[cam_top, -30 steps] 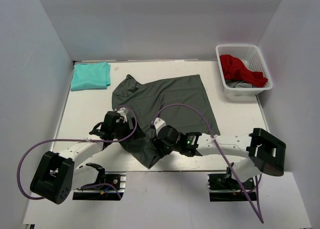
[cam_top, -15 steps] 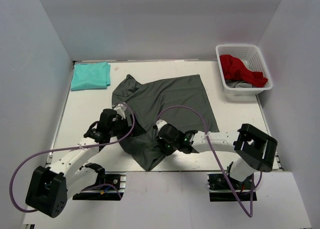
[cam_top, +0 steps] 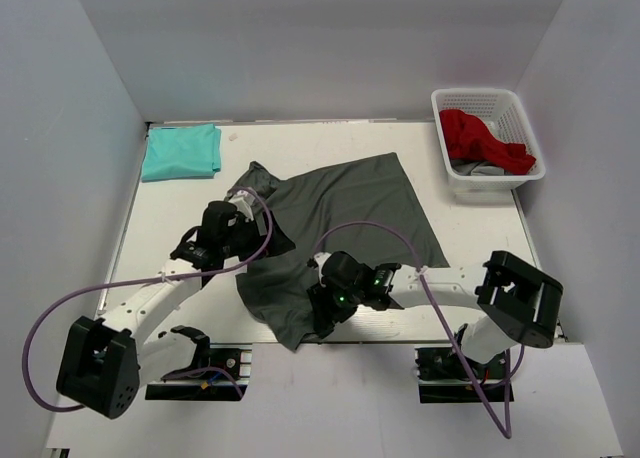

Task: Fold and stack the t-shirts
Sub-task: Flatten out the tshirt

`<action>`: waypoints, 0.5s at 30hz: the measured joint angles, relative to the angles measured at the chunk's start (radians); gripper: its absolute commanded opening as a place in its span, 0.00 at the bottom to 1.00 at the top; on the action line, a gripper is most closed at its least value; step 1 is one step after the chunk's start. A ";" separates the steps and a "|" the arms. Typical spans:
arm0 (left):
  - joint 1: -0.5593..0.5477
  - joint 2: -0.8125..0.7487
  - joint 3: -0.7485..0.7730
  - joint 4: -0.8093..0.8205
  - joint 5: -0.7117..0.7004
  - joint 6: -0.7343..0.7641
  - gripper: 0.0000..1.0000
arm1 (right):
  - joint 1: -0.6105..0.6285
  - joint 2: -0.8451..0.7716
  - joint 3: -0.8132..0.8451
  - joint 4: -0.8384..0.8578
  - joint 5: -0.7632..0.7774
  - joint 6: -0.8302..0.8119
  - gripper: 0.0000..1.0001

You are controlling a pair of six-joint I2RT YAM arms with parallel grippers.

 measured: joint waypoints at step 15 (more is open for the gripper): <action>0.016 0.352 0.246 -0.037 -0.311 -0.018 1.00 | -0.274 -0.209 0.051 -0.182 0.463 -0.055 0.90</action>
